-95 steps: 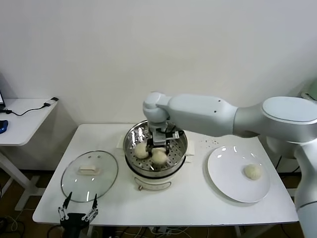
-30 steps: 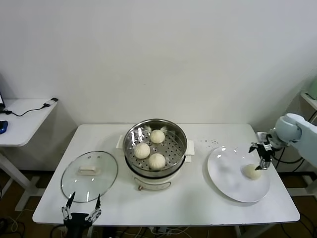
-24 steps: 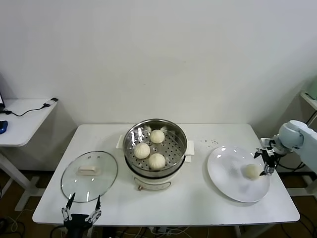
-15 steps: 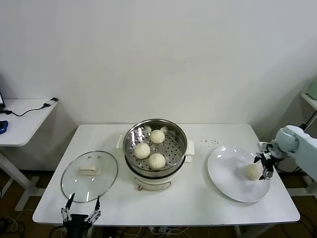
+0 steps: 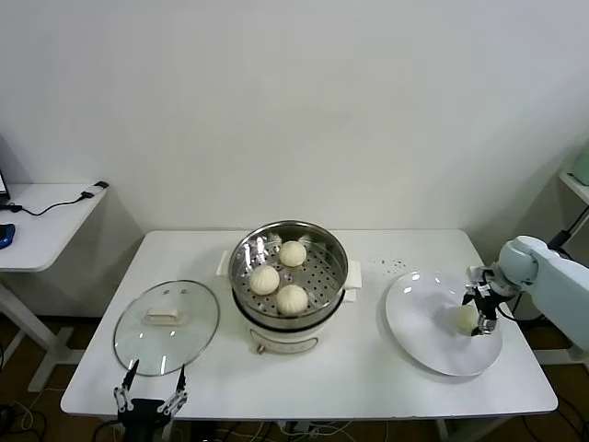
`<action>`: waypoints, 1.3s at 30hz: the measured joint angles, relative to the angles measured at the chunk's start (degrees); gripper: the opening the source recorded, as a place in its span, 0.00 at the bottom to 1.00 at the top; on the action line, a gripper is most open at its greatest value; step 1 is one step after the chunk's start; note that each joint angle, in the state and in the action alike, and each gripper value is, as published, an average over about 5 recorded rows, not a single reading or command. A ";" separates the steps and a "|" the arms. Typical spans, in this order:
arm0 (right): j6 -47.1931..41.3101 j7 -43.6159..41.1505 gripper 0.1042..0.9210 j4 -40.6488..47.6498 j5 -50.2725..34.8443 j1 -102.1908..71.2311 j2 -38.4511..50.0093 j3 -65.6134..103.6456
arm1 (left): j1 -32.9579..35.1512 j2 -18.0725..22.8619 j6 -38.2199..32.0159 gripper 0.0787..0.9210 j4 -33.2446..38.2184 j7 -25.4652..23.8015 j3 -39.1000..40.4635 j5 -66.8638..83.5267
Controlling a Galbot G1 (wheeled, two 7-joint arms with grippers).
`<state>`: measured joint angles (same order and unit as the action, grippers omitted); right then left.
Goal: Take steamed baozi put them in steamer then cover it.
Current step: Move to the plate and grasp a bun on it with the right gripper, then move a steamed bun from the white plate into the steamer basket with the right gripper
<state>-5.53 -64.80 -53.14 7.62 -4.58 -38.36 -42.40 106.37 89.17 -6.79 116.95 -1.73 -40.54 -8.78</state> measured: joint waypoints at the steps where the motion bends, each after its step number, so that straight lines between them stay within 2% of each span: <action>1: 0.06 -0.05 0.78 0.14 -0.05 0.12 -0.05 -0.09 | -0.01 0.00 0.00 0.88 0.00 0.00 0.00 -0.01; 5: 0.16 -0.14 0.72 0.41 -0.51 0.78 -0.12 -0.77 | -0.01 0.00 0.00 0.88 0.00 0.00 0.03 -0.02; 15: -1.60 -0.04 0.70 -0.67 -7.89 9.02 -0.80 -8.64 | -0.16 0.00 -0.02 0.88 0.20 0.00 0.52 0.02; 23: -4.09 0.44 0.70 -0.80 -22.22 26.07 -6.03 -24.00 | -0.43 -0.21 -0.31 0.88 0.52 -0.12 1.45 0.24; 33: -7.73 1.86 0.69 -2.70 -43.27 44.99 -17.84 -41.90 | -0.66 -0.80 -1.04 0.88 0.39 -0.20 2.73 0.86; 39: -9.81 3.31 0.69 -4.80 -52.54 50.57 -25.20 -48.92 | -0.39 -1.24 -1.66 0.88 0.51 -0.19 3.00 1.40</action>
<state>-15.34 -61.50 -57.94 -44.92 45.99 -63.56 -91.32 105.99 87.93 -8.44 117.46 -1.91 -37.54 -7.38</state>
